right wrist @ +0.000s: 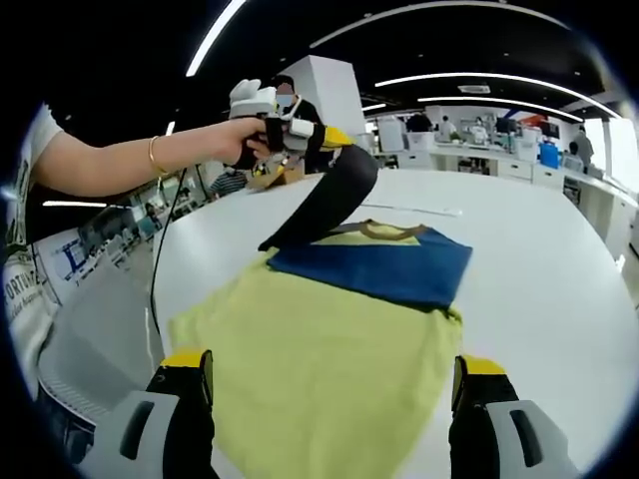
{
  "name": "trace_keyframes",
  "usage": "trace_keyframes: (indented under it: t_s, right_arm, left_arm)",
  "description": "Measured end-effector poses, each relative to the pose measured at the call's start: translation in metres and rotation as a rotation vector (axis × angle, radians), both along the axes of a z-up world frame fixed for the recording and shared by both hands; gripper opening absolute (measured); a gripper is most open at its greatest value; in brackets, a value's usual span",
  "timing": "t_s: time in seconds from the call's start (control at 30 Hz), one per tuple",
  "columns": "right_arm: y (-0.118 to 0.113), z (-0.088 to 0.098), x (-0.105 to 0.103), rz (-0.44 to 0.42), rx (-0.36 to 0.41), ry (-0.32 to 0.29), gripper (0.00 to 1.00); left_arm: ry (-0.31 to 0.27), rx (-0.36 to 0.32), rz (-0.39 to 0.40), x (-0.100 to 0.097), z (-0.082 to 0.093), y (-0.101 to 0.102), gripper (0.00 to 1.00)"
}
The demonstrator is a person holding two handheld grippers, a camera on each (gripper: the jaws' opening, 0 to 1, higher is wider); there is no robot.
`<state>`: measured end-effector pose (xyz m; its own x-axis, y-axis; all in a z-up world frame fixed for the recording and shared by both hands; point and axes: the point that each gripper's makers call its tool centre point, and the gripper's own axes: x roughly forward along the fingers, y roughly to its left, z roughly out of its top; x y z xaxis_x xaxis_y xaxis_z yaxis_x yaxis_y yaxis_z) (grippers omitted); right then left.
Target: Fold the garment on the visible template until the final outline fits inside the template.
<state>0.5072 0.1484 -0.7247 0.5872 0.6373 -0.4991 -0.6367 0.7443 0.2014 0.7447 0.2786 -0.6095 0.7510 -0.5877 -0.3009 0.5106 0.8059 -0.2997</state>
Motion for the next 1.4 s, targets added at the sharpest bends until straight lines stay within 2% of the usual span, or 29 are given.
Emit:
trace_keyframes:
  t_s: [0.33,0.53,0.73,0.93,1.2,1.4]
  right_arm:
    - [-0.002,-0.004,-0.002,-0.008,0.002,0.011,0.99]
    - [-0.006,-0.009,-0.002,-0.016,0.001,0.02,0.99]
    - [-0.006,-0.012,-0.002,-0.017,0.003,0.028,0.99]
    - [-0.009,-0.014,-0.001,-0.025,0.004,0.035,0.99]
    - [-0.011,-0.017,-0.001,-0.034,0.004,0.04,0.99]
    - [-0.012,-0.019,-0.002,-0.04,0.008,0.045,0.99]
  left_arm:
    - [0.005,-0.011,-0.055,-0.003,-0.005,-0.034,0.0]
    - [-0.017,0.016,-0.096,-0.006,-0.007,-0.052,0.0]
    - [-0.001,-0.004,-0.146,-0.015,-0.02,-0.077,0.0]
    - [0.009,0.021,-0.229,-0.033,-0.037,-0.102,0.0]
    - [0.038,-0.012,-0.283,-0.051,-0.049,-0.126,0.0]
    - [0.073,0.009,-0.294,-0.059,-0.071,-0.135,0.0]
